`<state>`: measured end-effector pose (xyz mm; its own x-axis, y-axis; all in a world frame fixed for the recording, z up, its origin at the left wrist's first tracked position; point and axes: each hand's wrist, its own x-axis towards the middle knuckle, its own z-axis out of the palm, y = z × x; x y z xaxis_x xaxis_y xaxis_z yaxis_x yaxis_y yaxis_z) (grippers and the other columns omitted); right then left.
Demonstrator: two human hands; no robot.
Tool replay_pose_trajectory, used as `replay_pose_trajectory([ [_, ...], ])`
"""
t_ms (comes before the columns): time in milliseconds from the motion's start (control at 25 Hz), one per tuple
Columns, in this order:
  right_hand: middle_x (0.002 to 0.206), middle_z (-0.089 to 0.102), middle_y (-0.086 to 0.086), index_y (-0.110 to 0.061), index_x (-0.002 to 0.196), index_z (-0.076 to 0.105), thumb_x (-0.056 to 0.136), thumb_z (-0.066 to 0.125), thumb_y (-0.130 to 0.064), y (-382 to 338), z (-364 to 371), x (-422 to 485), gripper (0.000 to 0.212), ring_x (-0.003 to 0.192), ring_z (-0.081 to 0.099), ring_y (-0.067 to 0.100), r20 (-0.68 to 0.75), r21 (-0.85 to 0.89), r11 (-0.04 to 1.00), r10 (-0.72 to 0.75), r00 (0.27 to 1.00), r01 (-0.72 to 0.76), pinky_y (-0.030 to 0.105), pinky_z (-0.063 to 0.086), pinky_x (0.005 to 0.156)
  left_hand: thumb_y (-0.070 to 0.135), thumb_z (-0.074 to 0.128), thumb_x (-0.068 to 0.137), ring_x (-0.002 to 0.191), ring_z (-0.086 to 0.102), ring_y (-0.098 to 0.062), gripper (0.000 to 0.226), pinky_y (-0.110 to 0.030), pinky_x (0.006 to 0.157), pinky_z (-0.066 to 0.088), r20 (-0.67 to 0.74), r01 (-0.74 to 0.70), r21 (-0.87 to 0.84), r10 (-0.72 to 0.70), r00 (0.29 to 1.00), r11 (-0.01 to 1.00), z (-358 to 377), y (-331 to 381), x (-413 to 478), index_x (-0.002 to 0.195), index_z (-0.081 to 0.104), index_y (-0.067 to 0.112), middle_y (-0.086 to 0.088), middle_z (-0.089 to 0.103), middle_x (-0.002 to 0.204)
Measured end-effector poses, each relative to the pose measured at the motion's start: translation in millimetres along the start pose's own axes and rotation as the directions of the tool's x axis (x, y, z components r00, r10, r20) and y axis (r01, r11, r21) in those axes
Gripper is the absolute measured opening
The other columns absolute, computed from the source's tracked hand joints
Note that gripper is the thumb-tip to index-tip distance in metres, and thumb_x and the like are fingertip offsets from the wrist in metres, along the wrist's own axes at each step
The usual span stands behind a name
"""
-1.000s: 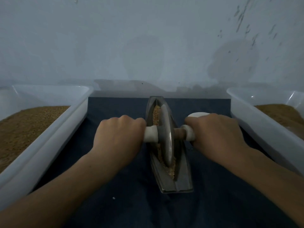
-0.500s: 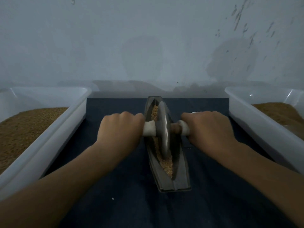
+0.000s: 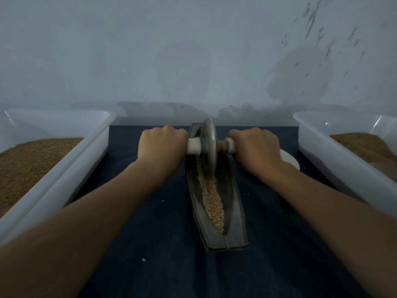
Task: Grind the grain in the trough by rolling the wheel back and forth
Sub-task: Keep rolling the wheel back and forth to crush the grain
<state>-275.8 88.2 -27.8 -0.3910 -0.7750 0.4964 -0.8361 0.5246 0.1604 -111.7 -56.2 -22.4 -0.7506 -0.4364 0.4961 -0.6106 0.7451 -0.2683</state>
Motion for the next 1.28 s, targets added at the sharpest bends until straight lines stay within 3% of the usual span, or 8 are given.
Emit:
replay_pose_trajectory([
  [280, 0.053, 0.035, -0.011, -0.032, 0.069, 0.027, 0.052, 0.075, -0.019, 1.1, -35.0, -65.7, 0.052, 0.046, 0.024, 0.013, -0.134, -0.098, 0.981, -0.178, 0.975, 0.166, 0.02, 0.0, 0.055, 0.034, 0.081, 0.06, 0.044, 0.007, -0.009, 0.054, -0.021, 0.048, 0.003, -0.073, -0.091, 0.005, 0.091, 0.993, 0.996, -21.7, -7.5, -70.2, 0.07, 0.028, 0.027, 0.009, 0.024, 0.052],
  [400, 0.055, 0.041, -0.01, -0.03, 0.069, 0.038, 0.063, 0.079, -0.021, 0.5, -13.7, -46.4, 0.043, 0.048, 0.033, 0.017, -0.087, -0.099, 0.993, -0.079, 0.993, 0.07, 0.022, 0.004, 0.05, 0.032, 0.076, 0.07, 0.043, 0.012, -0.012, 0.04, -0.024, 0.045, 0.008, -0.017, -0.043, 0.065, 0.044, 0.999, 0.997, -11.0, -0.4, -46.8, 0.071, 0.037, 0.024, 0.007, 0.02, 0.055],
  [600, 0.081, 0.061, 0.001, -0.029, 0.084, 0.046, 0.09, 0.062, -0.03, 3.3, 14.5, 2.2, 0.018, 0.077, 0.06, 0.029, 0.037, 0.056, 0.994, 0.088, 0.995, -0.09, 0.033, 0.036, 0.057, 0.023, 0.06, 0.089, 0.073, 0.062, -0.027, 0.013, -0.034, 0.056, 0.037, 0.043, -0.069, 0.085, 0.066, 0.997, 0.994, -3.2, 1.8, 23.0, 0.101, 0.065, 0.021, -0.003, 0.06, 0.085],
  [720, 0.072, 0.056, -0.004, -0.031, 0.077, 0.038, 0.085, 0.064, -0.029, 5.0, 0.7, -21.5, 0.028, 0.066, 0.056, 0.023, 0.014, 0.038, 0.999, 0.004, 1.0, -0.005, 0.029, 0.028, 0.051, 0.027, 0.065, 0.085, 0.061, 0.053, -0.023, 0.012, -0.032, 0.052, 0.032, 0.006, -0.073, 0.038, 0.073, 0.997, 0.997, -9.7, 0.2, -8.6, 0.091, 0.056, 0.021, 0.003, 0.044, 0.07],
  [880, 0.056, 0.038, -0.009, -0.032, 0.065, 0.019, 0.066, 0.069, -0.024, 4.7, -23.3, -71.7, 0.051, 0.048, 0.037, 0.01, -0.052, -0.063, 0.995, -0.081, 0.995, 0.077, 0.022, 0.009, 0.046, 0.032, 0.083, 0.059, 0.042, 0.019, -0.013, 0.053, -0.022, 0.046, 0.005, -0.096, -0.156, 0.067, 0.162, 0.982, 0.986, -26.0, -5.3, -59.1, 0.072, 0.031, 0.026, 0.009, 0.022, 0.054],
  [1040, 0.056, 0.039, -0.011, -0.034, 0.065, 0.029, 0.073, 0.072, -0.027, 5.5, -10.3, -56.4, 0.045, 0.047, 0.033, 0.005, -0.001, -0.064, 0.998, 0.009, 1.0, -0.009, 0.021, 0.01, 0.045, 0.031, 0.072, 0.074, 0.048, 0.031, -0.019, 0.033, -0.027, 0.045, 0.017, -0.049, -0.155, 0.102, 0.161, 0.986, 0.983, -8.4, -1.9, -36.5, 0.076, 0.039, 0.026, 0.005, 0.026, 0.058],
  [1160, 0.069, 0.054, -0.005, -0.032, 0.078, 0.051, 0.084, 0.067, -0.031, 4.1, 14.3, -7.6, 0.017, 0.061, 0.052, 0.021, -0.011, 0.022, 0.998, 0.067, 0.998, -0.066, 0.026, 0.026, 0.05, 0.025, 0.061, 0.086, 0.062, 0.055, -0.028, 0.006, -0.033, 0.053, 0.035, -0.031, -0.077, 0.048, 0.078, 0.996, 0.996, 10.8, -3.1, 12.2, 0.091, 0.059, 0.024, -0.001, 0.045, 0.068],
  [1280, 0.081, 0.063, 0.003, -0.028, 0.087, 0.062, 0.088, 0.065, -0.034, 2.3, 16.2, 16.7, 0.007, 0.076, 0.062, 0.031, 0.015, 0.044, 0.996, 0.077, 0.997, -0.077, 0.033, 0.037, 0.058, 0.024, 0.061, 0.087, 0.068, 0.059, -0.029, 0.01, -0.034, 0.055, 0.037, 0.0, -0.037, 0.031, 0.037, 0.999, 0.999, 7.9, -3.8, 29.9, 0.097, 0.064, 0.025, -0.002, 0.047, 0.073],
])
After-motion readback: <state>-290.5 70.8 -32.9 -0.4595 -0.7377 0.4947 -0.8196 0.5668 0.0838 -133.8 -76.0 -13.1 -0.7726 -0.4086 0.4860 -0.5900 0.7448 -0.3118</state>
